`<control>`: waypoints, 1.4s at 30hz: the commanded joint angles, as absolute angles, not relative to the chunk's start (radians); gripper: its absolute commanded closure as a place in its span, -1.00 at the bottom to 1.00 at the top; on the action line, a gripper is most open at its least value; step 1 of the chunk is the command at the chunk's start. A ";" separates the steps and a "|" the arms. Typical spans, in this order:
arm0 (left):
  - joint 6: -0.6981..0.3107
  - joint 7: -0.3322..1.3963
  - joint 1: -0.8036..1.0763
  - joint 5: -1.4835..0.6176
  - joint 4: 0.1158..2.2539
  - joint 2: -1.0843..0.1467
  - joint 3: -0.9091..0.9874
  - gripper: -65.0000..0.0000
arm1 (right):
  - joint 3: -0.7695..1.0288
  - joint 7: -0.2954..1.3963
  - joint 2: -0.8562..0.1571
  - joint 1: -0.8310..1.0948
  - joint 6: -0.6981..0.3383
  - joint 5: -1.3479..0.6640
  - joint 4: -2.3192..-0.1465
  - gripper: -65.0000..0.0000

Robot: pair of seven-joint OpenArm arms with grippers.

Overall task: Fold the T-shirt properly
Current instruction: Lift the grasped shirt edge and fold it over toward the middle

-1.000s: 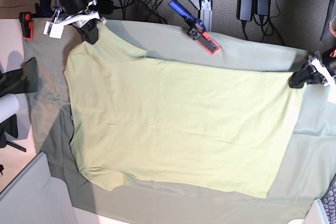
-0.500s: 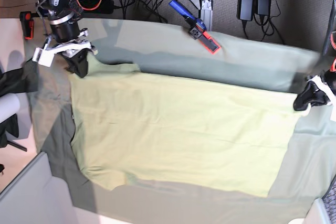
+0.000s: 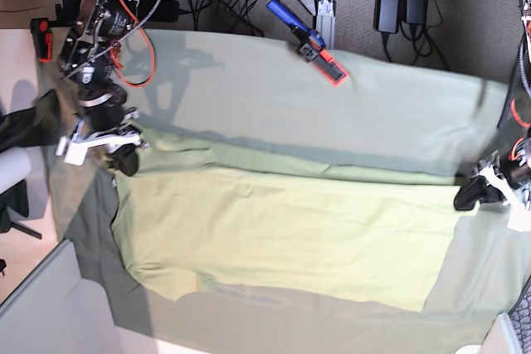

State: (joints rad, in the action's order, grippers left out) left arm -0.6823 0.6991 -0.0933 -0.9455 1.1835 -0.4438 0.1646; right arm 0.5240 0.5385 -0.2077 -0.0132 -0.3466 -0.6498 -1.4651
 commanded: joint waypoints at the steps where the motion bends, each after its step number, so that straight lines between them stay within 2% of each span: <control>1: -0.698 0.656 -0.125 -0.939 1.185 -0.463 0.159 1.00 | 0.521 0.512 -0.221 -0.044 -0.364 -0.657 -1.466 1.00; 4: -0.698 0.616 -0.160 -0.882 1.151 -0.462 0.132 0.99 | 0.508 0.511 -0.221 -0.086 -0.364 -0.635 -1.426 1.00; 6: -0.698 0.606 -0.178 -0.870 1.128 -0.462 0.117 0.82 | 0.499 0.503 -0.221 -0.112 -0.364 -0.620 -1.399 1.00; 9: -0.698 0.602 -0.188 -0.862 1.099 -0.459 0.113 0.43 | 0.479 0.497 -0.221 -0.127 -0.364 -0.593 -1.371 1.00; 11: -0.698 0.603 -0.187 -0.839 1.090 -0.460 0.113 0.05 | 0.461 0.499 -0.220 -0.126 -0.366 -0.578 -1.363 1.00; 12: -0.698 0.603 -0.187 -0.826 1.090 -0.459 0.113 -0.11 | 0.452 0.502 -0.218 -0.126 -0.367 -0.564 -1.362 0.69; 13: -0.698 0.603 -0.185 -0.822 1.091 -0.457 0.113 -0.18 | 0.443 0.503 -0.216 -0.126 -0.367 -0.557 -1.361 0.27; 14: -0.698 0.603 -0.185 -0.823 1.090 -0.456 0.113 -0.19 | 0.438 0.502 -0.213 -0.124 -0.366 -0.553 -1.361 -0.11; 15: -0.698 0.603 -0.185 -0.822 1.091 -0.457 0.113 -0.19 | 0.436 0.503 -0.213 -0.124 -0.366 -0.553 -1.361 -0.38; 20: -0.698 0.672 -0.185 -0.887 1.093 -0.458 0.208 -0.19 | 0.470 0.551 -0.213 -0.124 -0.366 -0.557 -1.391 -0.38; 26: -0.698 0.788 -0.176 -1.013 1.095 -0.474 0.385 -0.19 | 0.635 0.634 -0.214 -0.124 -0.366 -0.561 -1.493 -0.37; 32: -0.698 0.790 -0.133 -1.035 1.095 -0.482 0.391 -0.19 | 0.762 0.637 -0.221 -0.096 -0.343 -0.561 -1.475 -0.37; 39: -0.698 0.790 -0.105 -1.061 1.095 -0.479 0.391 -0.19 | 0.764 0.633 -0.218 -0.069 -0.329 -0.628 -1.329 -0.37; 42: -0.698 0.790 -0.097 -1.065 1.095 -0.479 0.391 -0.19 | 0.762 0.638 -0.209 -0.069 -0.376 -0.666 -1.284 -0.37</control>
